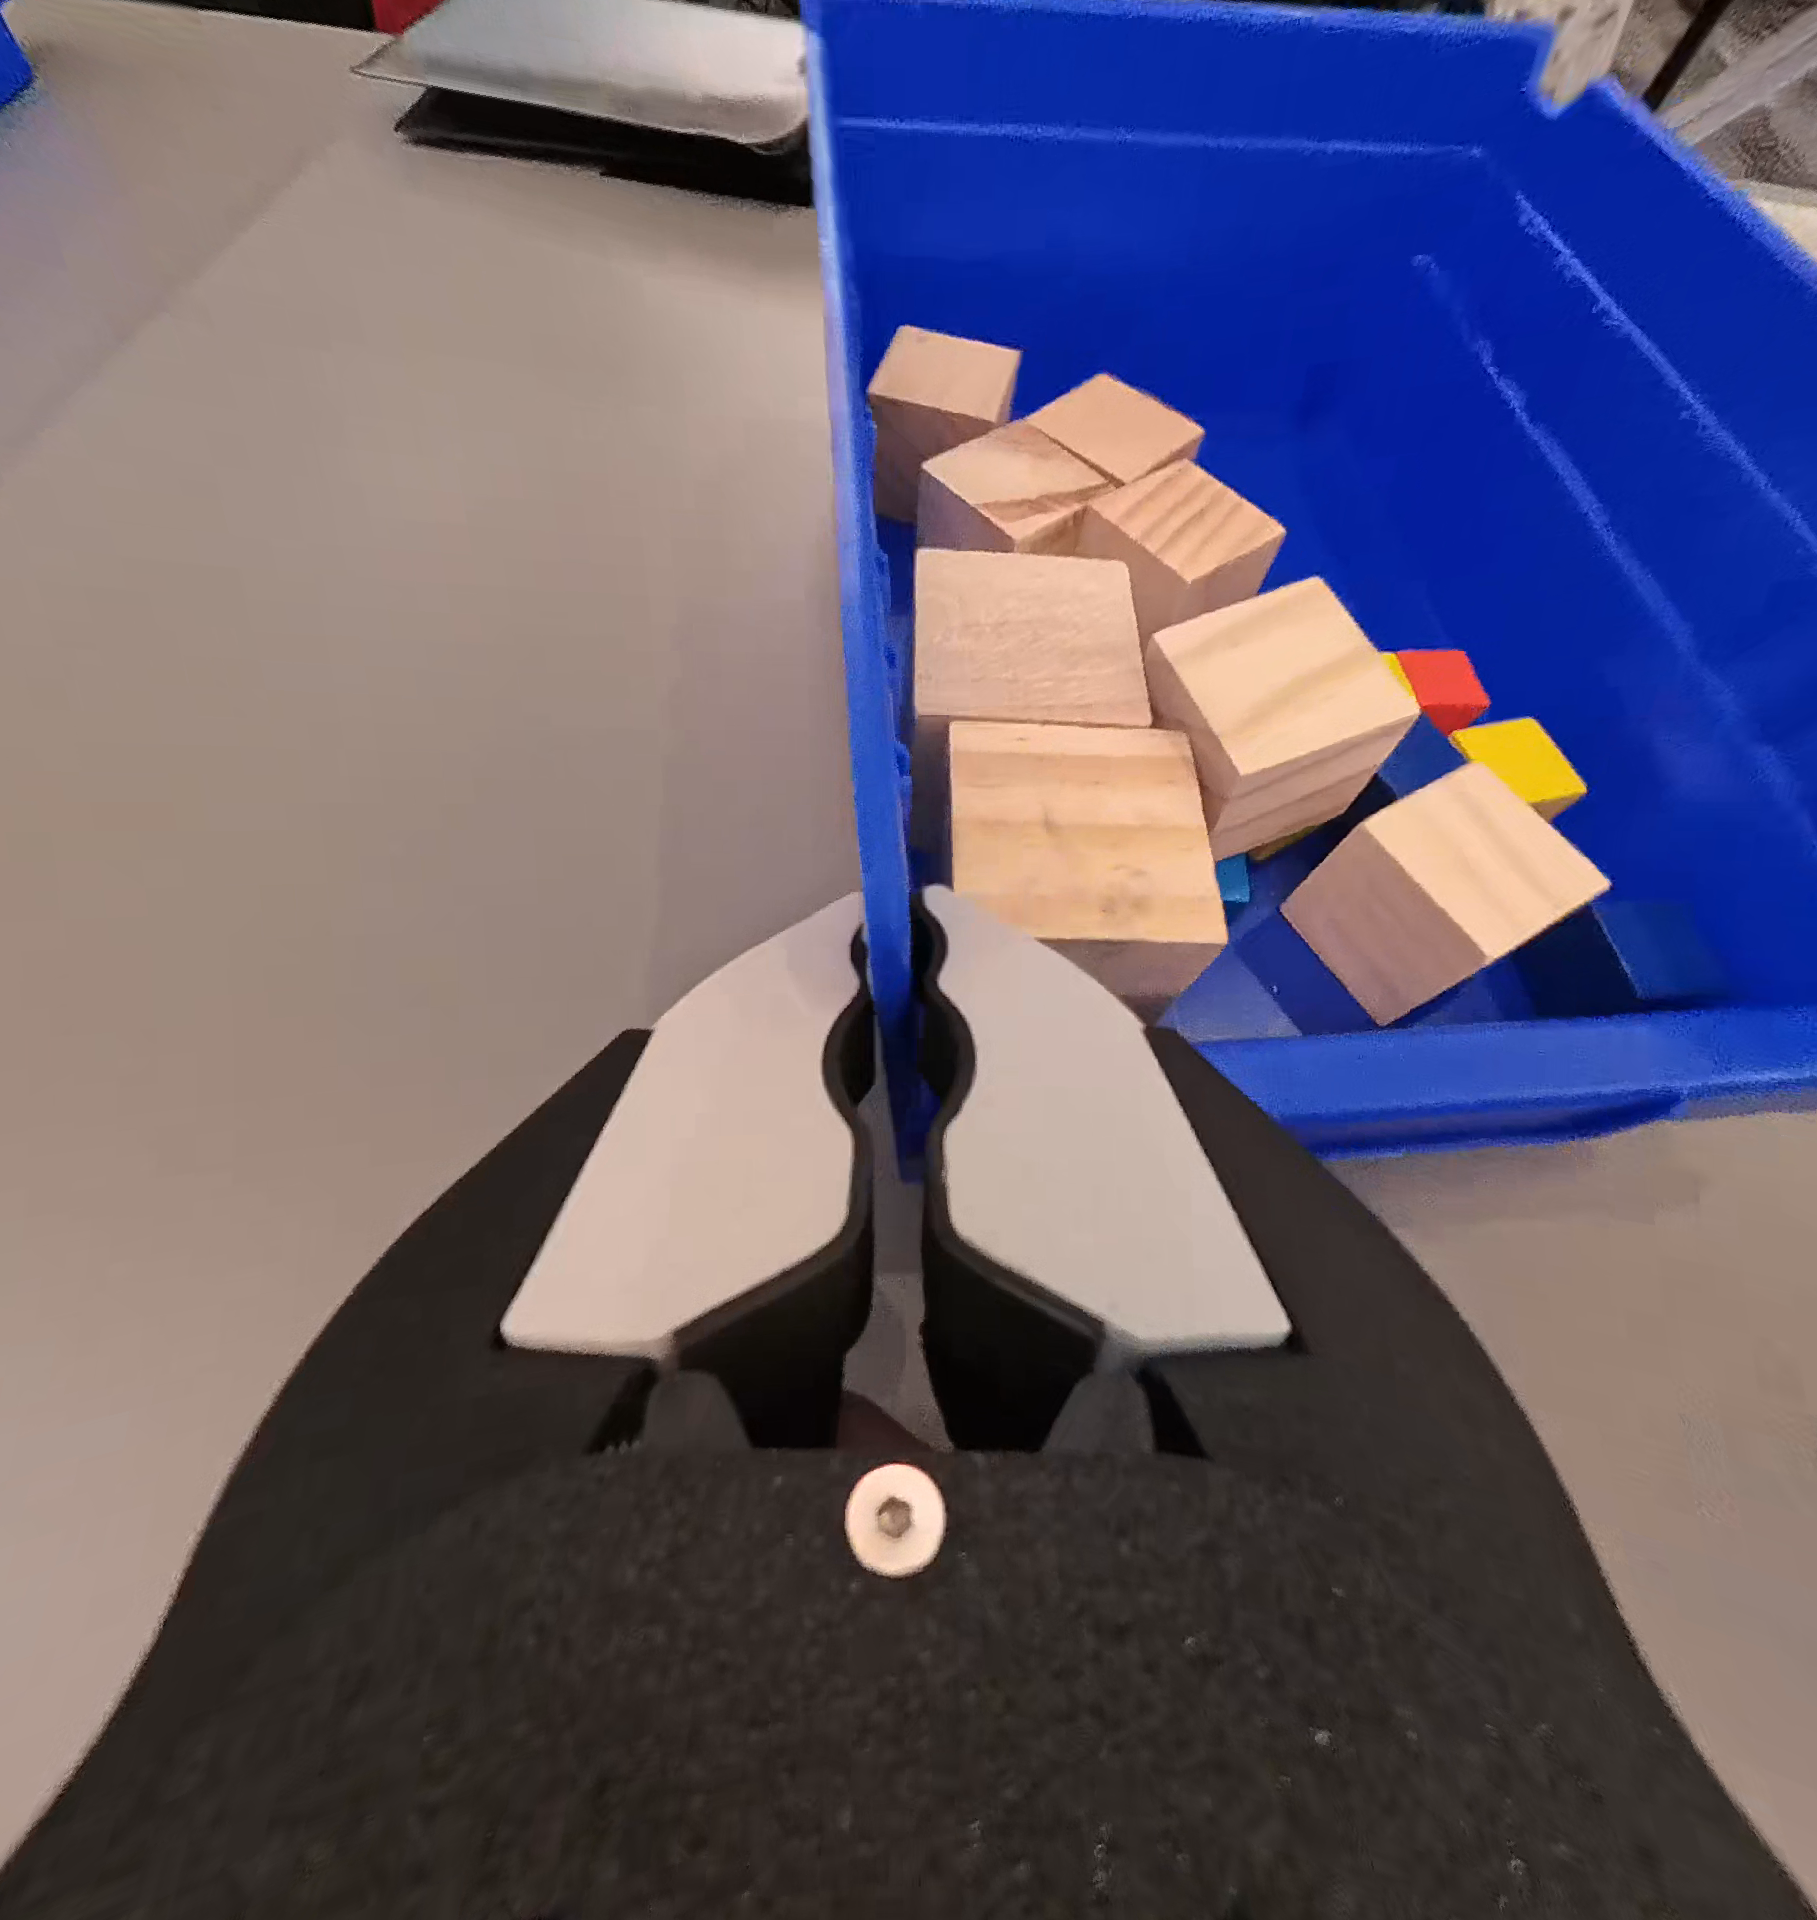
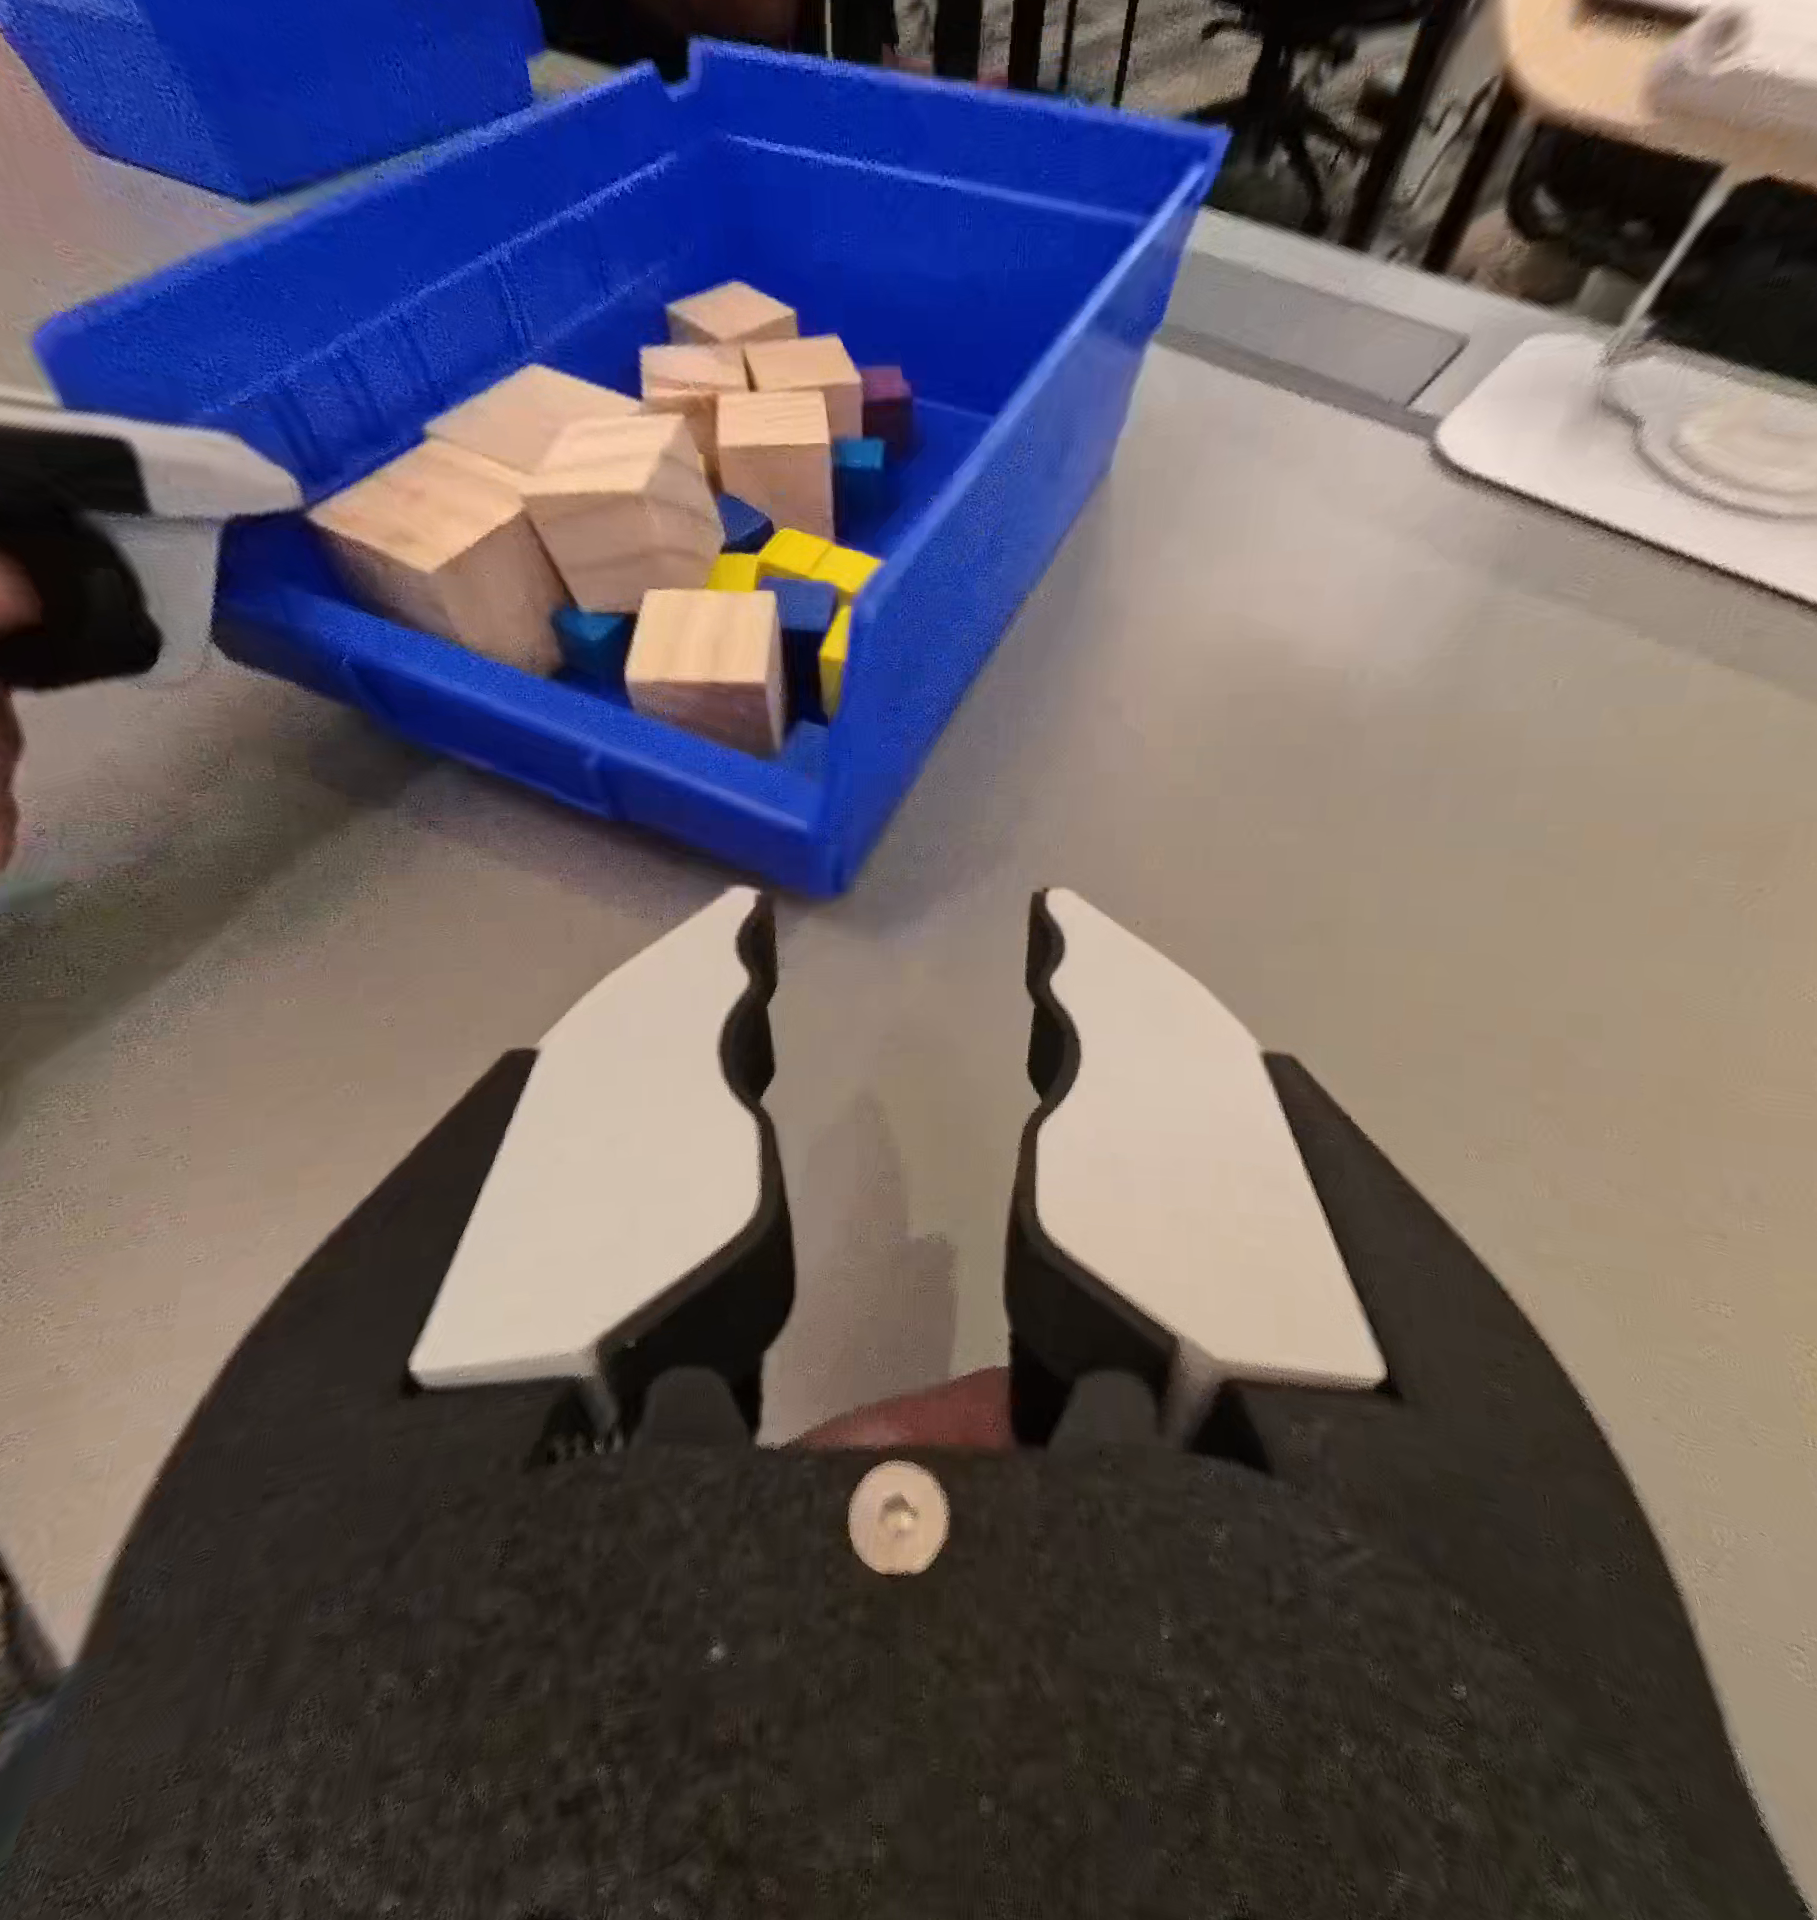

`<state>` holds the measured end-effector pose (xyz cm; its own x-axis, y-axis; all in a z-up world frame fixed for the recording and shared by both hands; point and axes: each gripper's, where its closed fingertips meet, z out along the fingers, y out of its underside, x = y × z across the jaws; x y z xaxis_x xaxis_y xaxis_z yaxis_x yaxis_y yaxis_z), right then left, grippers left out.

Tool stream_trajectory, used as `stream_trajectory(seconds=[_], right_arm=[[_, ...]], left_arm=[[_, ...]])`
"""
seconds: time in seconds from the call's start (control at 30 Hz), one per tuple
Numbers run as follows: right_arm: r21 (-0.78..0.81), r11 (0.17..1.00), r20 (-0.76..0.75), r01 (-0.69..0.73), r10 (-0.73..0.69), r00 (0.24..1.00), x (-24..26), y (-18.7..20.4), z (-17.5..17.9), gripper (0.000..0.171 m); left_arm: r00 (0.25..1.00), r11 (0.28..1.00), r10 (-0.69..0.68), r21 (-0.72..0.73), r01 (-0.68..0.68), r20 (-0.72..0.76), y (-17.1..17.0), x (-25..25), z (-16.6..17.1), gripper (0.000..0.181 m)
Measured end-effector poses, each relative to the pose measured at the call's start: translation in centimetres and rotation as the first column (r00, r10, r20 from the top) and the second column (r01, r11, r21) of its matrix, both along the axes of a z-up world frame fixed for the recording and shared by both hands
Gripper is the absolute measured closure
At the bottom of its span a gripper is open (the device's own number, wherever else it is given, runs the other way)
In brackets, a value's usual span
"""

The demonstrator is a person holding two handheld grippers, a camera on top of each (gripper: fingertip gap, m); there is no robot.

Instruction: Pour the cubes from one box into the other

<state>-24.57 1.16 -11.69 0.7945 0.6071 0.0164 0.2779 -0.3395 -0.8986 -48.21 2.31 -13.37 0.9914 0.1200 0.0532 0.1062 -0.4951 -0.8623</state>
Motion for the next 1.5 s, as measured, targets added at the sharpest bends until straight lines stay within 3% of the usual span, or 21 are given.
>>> stream_trajectory(seconds=[0.13, 0.2, 0.23, 0.37, 0.43, 0.57, 0.7, 0.9, 1.07, 1.23, 1.37, 1.5], right_arm=[[-0.069, 0.995, 0.03, 0.073, -0.071, 0.997, -4.5, 4.5, -2.2, 0.121], [-0.147, 0.985, -0.056, 0.092, -0.101, 0.993, -5.3, 5.5, -2.6, 0.139], [-0.181, 0.972, -0.085, 0.153, -0.17, 0.982, -4.3, 5.8, -2.3, 0.162], [-0.117, 0.967, -0.046, 0.228, -0.235, 0.971, -1.8, 6.2, -1.0, 0.169], [-0.102, 0.965, -0.052, 0.243, -0.249, 0.967, 0.2, 6.0, 0.8, 0.168], [0.028, 0.924, -0.009, 0.381, -0.381, 0.925, 7.9, 5.6, 6.2, 0.169], [0.126, 0.853, -0.036, 0.507, -0.507, 0.861, 18.1, 4.5, 11.5, 0.17], [0.23, 0.711, -0.025, 0.665, -0.678, 0.734, 34.7, -0.9, 18.5, 0.169], [0.229, 0.625, 0.102, 0.746, -0.778, 0.62, 45.7, -6.2, 19.0, 0.169], [0.268, 0.575, 0.315, 0.773, -0.811, 0.493, 52.7, -9.6, 19.7, 0.169], [0.291, 0.551, 0.442, 0.782, -0.803, 0.4, 55.8, -10.0, 20.7, 0.169], [0.298, 0.588, 0.473, 0.752, -0.775, 0.418, 55.7, -7.8, 21.3, 0.169]], left_arm=[[1.0, 1.0, 0.007, 0.0, -0.007, -0.021, -0.7, 1.1, 0.0, 0.178], [1.0, 1.0, 0.013, 0.005, -0.013, -0.006, -0.8, 1.1, 0.0, 0.177], [1.0, 1.0, 0.018, 0.003, -0.018, -0.011, -0.9, 1.1, 0.1, 0.178], [0.997, 1.0, -0.018, -0.003, 0.018, -0.077, -1.0, 3.2, 1.4, 0.178], [0.998, 0.999, -0.052, -0.009, 0.052, -0.025, -0.6, 5.2, 2.2, 0.178], [0.989, 0.988, -0.149, 0.033, 0.149, -0.003, 0.8, 12.4, 5.2, 0.178], [0.968, 0.959, -0.247, 0.135, 0.25, -0.038, 2.2, 22.2, 10.6, 0.179], [0.903, 0.881, -0.429, 0.221, 0.418, 0.001, 1.0, 39.2, 16.4, 0.178], [0.832, 0.837, -0.538, 0.2, 0.509, 0.137, -2.2, 51.5, 14.8, 0.179], [0.73, 0.811, -0.579, 0.163, 0.562, 0.362, -5.4, 60.7, 11.4, 0.179], [0.647, 0.791, -0.571, 0.127, 0.598, 0.505, -6.6, 65.6, 9.8, 0.179], [0.639, 0.812, -0.534, 0.125, 0.57, 0.553, -6.0, 66.2, 9.3, 0.178]])
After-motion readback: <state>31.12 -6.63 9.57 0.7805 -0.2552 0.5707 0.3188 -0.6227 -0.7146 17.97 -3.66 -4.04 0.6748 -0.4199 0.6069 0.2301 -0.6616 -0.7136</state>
